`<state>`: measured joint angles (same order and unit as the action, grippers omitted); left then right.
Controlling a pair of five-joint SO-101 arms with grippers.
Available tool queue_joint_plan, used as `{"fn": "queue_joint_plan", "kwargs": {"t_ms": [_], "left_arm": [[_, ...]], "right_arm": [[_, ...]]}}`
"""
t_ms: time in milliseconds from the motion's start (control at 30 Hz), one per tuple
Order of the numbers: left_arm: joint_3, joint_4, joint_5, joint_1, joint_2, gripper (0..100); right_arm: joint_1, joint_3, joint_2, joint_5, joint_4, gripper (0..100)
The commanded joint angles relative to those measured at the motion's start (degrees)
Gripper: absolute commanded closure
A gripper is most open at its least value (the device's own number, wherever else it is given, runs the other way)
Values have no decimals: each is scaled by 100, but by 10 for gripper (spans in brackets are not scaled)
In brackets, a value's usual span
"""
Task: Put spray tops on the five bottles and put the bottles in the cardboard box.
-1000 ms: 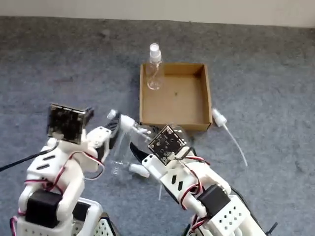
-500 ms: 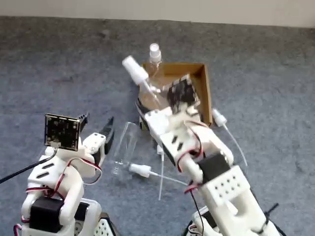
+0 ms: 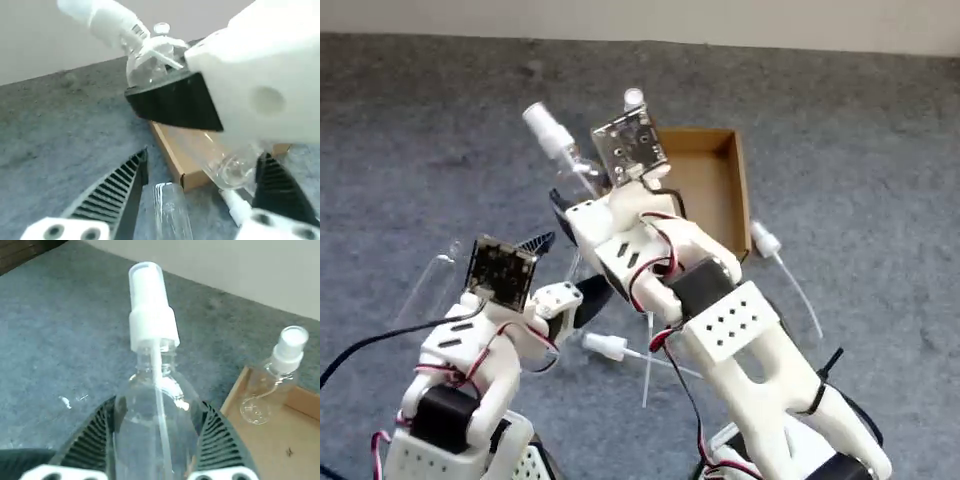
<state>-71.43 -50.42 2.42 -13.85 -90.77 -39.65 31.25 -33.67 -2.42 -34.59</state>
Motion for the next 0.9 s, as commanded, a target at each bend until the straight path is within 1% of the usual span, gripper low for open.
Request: {"fn": "queue_joint_plan", "kwargs": {"t_ms": [0,100,167,367,433,567,633,733,867], "left_arm": [[-40,615,-35,435,435,691],[-13,844,-35,673,831,691],[-13,949,-35,690,1015,691],[-22,1020,-35,690,1147,691],[-40,1002,-35,673,1147,691],[-57,1002,-35,673,1147,691],[-57,993,-35,673,1147,691],[-84,993,-35,708,1147,691],[-224,905,-35,804,1147,691]], "right_arm": [[-66,-690,-31,-35,-664,995],[-57,-1015,-31,-35,-1323,995],[-40,-1138,-57,-18,-1578,995],[-31,-1147,-593,9,-1666,995],[92,-1138,-646,9,-1648,995],[611,-1147,-470,9,-1631,995],[963,-1174,-268,202,-1543,995],[1657,-1200,154,466,-919,995],[2378,-1420,901,519,-40,995]]}}
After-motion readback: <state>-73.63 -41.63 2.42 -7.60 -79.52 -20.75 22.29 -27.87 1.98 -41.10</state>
